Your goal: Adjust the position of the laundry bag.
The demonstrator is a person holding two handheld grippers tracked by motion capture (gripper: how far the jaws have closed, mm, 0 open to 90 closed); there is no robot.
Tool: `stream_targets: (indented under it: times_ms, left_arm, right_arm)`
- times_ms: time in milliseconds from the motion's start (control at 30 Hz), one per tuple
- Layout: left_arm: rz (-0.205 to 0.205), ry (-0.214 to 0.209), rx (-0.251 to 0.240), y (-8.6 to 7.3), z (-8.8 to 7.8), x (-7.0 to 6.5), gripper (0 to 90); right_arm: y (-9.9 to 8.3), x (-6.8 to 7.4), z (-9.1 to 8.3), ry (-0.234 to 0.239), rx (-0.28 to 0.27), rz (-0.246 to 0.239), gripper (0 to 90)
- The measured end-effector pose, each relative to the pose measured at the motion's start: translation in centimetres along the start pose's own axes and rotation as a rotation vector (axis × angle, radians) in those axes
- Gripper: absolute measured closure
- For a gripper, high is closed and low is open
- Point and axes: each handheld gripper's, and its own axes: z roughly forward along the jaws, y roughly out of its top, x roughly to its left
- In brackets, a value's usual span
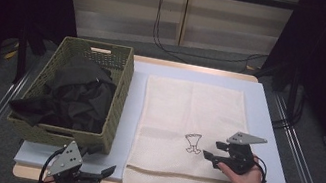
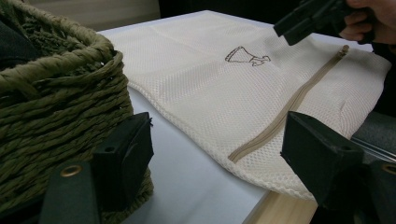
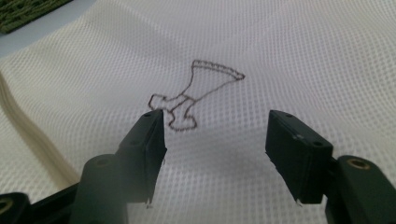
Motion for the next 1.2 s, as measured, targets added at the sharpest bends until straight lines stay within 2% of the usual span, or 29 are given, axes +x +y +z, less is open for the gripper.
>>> stream_targets:
  times_ms: [133,167,200,267,367,433,467,533,633,700,733,767,833,867,900,933,1000,1033,1133,1167,1200]
  left_arm:
    - [0.0,0.003,0.004,0.0,0.1,0.1,23.8]
    - [-0.002,0.005,0.004,0.0,0.0,0.1,23.8]
    - [-0.003,0.005,0.004,0.0,0.0,0.1,23.7]
    - [-0.009,0.003,0.003,0.0,0.0,0.1,23.6]
    - [-0.006,0.001,0.002,0.0,0.0,0.2,23.5]
    - [-0.009,0.004,0.003,0.0,0.0,0.0,23.5]
    - [-0.009,0.004,0.003,0.0,0.0,0.0,23.5]
    - [-0.002,0.007,0.006,0.0,0.0,0.0,23.4]
    - [0.005,0.005,0.007,0.1,0.1,0.0,23.2]
    - [0.013,0.006,0.012,0.1,0.2,0.0,23.2]
    - [0.009,0.002,0.012,0.0,0.2,-0.1,23.1]
    - [0.014,0.009,0.018,0.1,0.1,0.0,23.0]
    - [0.004,0.007,0.01,0.1,0.1,0.0,23.0]
    - [0.005,0.007,0.012,0.1,0.1,0.0,22.9]
    - [0.005,0.006,0.014,0.1,0.1,0.0,22.8]
    - [0.005,0.006,0.014,0.1,0.1,0.0,22.7]
    - [0.012,0.006,0.014,0.1,0.1,0.0,22.7]
    - [0.01,0.002,0.008,0.1,0.1,0.0,22.7]
    - [0.007,0.009,0.014,0.1,0.1,0.0,22.6]
    - [0.006,0.009,0.014,0.1,0.1,0.0,22.5]
    - [-0.005,0.009,0.008,0.1,0.1,-0.1,22.5]
  right_arm:
    - [1.2,-0.4,1.6,-0.016,0.03,-0.032,34.4]
    - [1.4,-0.5,1.9,-0.02,0.045,-0.011,32.7]
    - [1.4,-0.7,2.3,-0.026,0.048,-0.011,30.3]
    - [1.4,-1.0,3.1,-0.03,0.069,-0.013,26.2]
    - [1.1,-1.1,3.9,-0.026,0.09,-0.007,25.6]
    - [0.3,-1.1,4.9,-0.014,0.13,-0.014,25.6]
    - [0.0,-0.9,5.0,-0.028,0.11,-0.036,25.4]
    - [0.0,-0.6,5.0,-0.053,0.116,-0.068,25.4]
    - [-0.2,-0.5,4.9,-0.056,0.114,-0.06,26.9]
    - [-0.2,-0.6,4.9,-0.04,0.119,-0.068,27.8]
    - [0.1,-0.6,4.8,-0.04,0.142,-0.071,37.1]
    - [0.2,-0.7,4.6,-0.033,0.139,-0.076,43.4]
    - [0.2,-0.7,4.6,-0.037,0.146,-0.065,44.4]
    - [0.3,-0.6,4.6,-0.04,0.152,-0.056,47.0]
    - [0.4,-0.6,4.6,-0.023,0.151,-0.059,52.4]
    - [0.4,-0.6,4.6,-0.023,0.151,-0.059,52.4]
    - [0.4,-0.6,4.5,-0.039,0.143,-0.059,67.9]
    - [0.4,-0.7,4.5,-0.027,0.143,-0.041,68.2]
    - [0.5,-0.7,4.5,-0.029,0.15,-0.049,69.9]
    - [0.6,-0.6,4.6,-0.03,0.15,-0.045,79.8]
    - [0.5,-0.7,4.6,-0.036,0.143,-0.042,81.5]
